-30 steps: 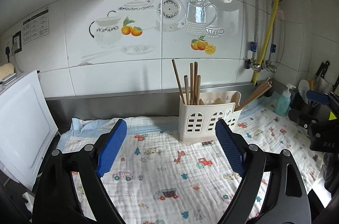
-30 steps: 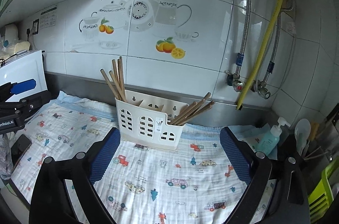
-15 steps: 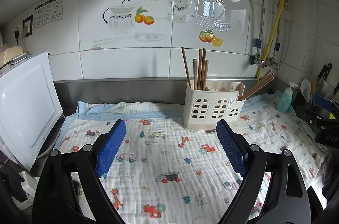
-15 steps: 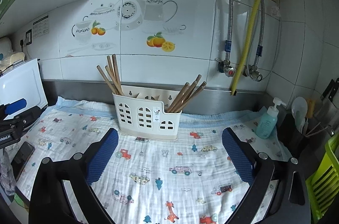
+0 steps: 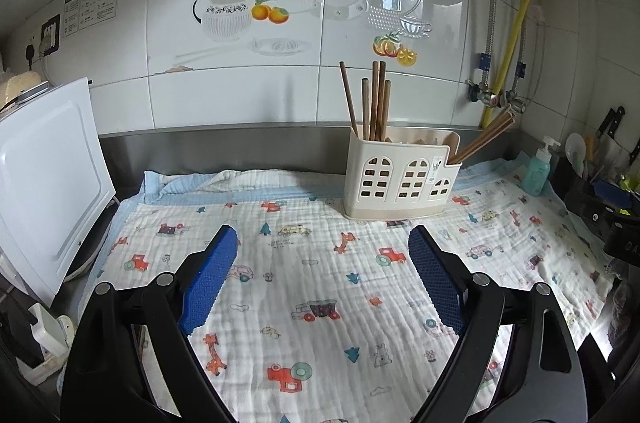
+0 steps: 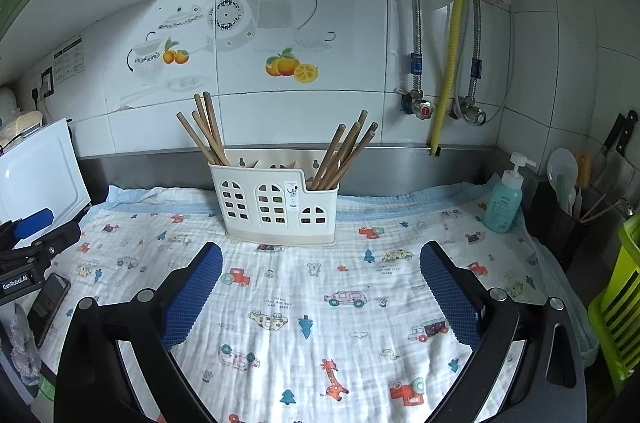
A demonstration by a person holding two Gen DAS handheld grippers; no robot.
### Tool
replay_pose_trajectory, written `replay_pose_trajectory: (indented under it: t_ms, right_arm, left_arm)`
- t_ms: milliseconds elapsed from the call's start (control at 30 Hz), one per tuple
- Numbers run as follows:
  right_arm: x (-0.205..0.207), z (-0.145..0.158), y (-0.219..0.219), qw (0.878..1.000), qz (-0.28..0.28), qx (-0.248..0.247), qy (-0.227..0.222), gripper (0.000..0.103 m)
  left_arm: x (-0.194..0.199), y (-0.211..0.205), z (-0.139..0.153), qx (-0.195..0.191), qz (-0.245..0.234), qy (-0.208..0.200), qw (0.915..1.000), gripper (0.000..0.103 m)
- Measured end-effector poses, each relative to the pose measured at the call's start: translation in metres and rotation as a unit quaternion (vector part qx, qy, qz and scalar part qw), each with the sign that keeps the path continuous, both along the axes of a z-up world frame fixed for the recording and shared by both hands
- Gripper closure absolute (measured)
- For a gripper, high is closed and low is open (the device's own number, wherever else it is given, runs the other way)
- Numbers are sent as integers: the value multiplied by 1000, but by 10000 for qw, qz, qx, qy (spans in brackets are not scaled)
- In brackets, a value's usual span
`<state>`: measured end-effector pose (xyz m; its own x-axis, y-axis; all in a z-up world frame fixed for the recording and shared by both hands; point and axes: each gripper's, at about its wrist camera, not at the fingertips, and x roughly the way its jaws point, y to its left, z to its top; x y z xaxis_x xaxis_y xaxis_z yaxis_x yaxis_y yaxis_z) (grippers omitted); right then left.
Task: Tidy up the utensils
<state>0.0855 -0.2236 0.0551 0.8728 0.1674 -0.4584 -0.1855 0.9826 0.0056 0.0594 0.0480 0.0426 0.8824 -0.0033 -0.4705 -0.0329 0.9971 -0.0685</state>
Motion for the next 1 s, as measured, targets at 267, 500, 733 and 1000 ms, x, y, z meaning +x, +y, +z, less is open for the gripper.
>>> replay_pose_trajectory:
  t_ms: [267,500,733,1000]
  right_arm:
    - [-5,-7,1,10000,35,-41,-32,7]
    - [-6,-15,0,10000,61,-25,38,7]
    - [-9,-17,0,9999,109,-46,35,7]
    - [-10,-19,1,9999,140,-57,42,7]
  left_arm:
    - [-2,5,-10,-129,13,111,9999,16]
    - [-3,2,-14,-145,-38,168,9997,16]
    - [-2,0,-15,-167,-68,197,9996,16]
    - [-2,-1,-16,-186,-97,199,9996,16]
